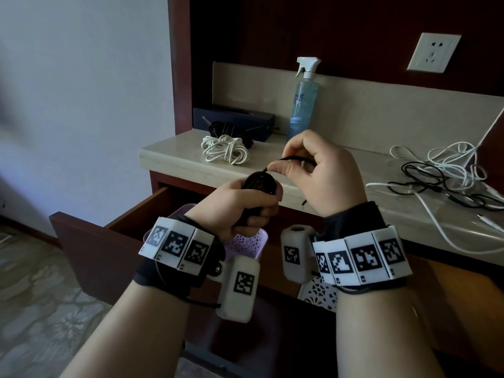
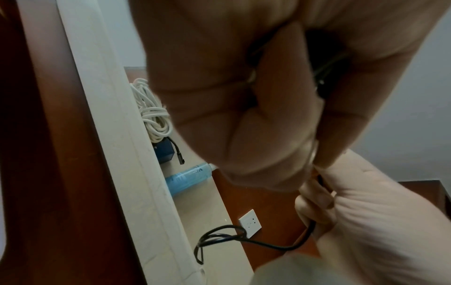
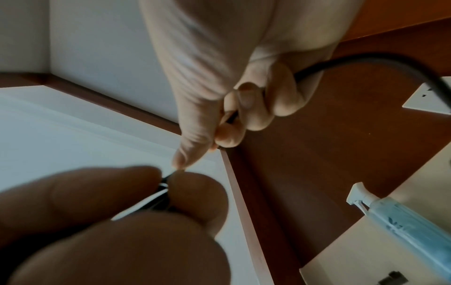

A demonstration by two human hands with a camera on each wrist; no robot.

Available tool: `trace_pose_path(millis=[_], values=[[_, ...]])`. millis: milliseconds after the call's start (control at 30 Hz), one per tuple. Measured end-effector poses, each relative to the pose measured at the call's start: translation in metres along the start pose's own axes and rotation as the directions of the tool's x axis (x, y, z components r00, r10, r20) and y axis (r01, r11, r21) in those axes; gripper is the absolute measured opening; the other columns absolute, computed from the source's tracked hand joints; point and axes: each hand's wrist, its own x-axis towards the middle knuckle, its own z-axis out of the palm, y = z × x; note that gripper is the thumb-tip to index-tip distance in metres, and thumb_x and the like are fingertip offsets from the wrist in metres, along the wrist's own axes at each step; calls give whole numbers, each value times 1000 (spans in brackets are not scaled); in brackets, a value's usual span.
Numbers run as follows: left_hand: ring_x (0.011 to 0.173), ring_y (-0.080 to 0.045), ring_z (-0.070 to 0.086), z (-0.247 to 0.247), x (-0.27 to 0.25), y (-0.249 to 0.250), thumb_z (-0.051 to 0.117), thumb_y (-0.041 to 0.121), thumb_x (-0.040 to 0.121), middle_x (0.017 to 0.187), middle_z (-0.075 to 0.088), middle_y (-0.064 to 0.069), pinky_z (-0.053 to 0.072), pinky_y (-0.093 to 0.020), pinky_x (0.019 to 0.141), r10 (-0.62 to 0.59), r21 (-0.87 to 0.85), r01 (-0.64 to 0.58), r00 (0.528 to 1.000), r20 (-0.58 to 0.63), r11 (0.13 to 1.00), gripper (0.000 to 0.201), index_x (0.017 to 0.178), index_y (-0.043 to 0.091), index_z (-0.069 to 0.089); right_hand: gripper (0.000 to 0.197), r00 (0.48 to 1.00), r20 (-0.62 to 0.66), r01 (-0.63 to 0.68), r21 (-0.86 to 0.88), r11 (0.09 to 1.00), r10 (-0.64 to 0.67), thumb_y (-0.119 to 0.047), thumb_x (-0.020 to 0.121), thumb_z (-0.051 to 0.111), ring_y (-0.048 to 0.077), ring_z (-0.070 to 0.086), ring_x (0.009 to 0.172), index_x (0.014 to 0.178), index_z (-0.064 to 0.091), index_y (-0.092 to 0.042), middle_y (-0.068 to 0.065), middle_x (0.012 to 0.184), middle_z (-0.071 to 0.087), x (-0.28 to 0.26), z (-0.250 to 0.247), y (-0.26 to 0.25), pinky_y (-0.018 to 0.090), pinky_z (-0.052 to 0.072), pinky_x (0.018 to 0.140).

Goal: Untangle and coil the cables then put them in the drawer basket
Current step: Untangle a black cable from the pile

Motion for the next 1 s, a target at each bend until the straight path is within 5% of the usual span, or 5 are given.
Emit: trace_pose_path(millis=[367, 500, 567, 667, 1000], values=[[41, -6, 30, -10, 5, 0, 50, 13, 81, 55, 39, -1, 17, -15, 36, 54, -88, -57, 998, -34, 995, 18, 91, 3, 61, 32, 999, 19, 39, 0, 999, -39, -46, 81, 53, 8, 52, 64, 81, 63, -15, -10, 70, 58, 0, -8, 17, 28, 45, 60], [38, -5, 29, -25, 5, 4, 56, 13, 83, 52, 37, 1, 21, -12, 32, 177, -218, -202, 976, -129, 955, 25, 59, 8, 54, 24, 996, 52, -66, -104, 992, 72, -38, 90, 48, 1, 49, 57, 84, 63, -20, -13, 61, 52, -6, -22, 41, 16, 35, 52], [39, -5, 29, -25, 7, 5, 48, 22, 88, 52, 37, 2, 22, -10, 32, 205, -282, -229, 972, -112, 932, 18, 83, 9, 59, 23, 995, -12, -99, -140, 985, 98, -32, 93, 48, -2, 45, 53, 84, 63, -18, -17, 56, 43, -7, -20, 44, 12, 27, 49], [42, -4, 31, -23, 14, 3, 40, 34, 88, 56, 40, 3, 26, -10, 32, 196, -380, -209, 978, -72, 901, 42, 118, 8, 52, 27, 990, -121, -86, -102, 991, 73, -29, 93, 44, 4, 41, 57, 82, 63, -13, -16, 63, 45, -3, -9, 38, 16, 28, 54], [46, -3, 32, -25, 19, 7, 30, 46, 94, 88, 57, 0, 24, -12, 35, 240, -422, -271, 963, -125, 865, 52, 122, 7, 52, 21, 956, 245, -141, -99, 985, 161, -30, 93, 50, 17, 55, 74, 81, 65, -22, 0, 77, 63, -9, 7, 21, 35, 45, 68]])
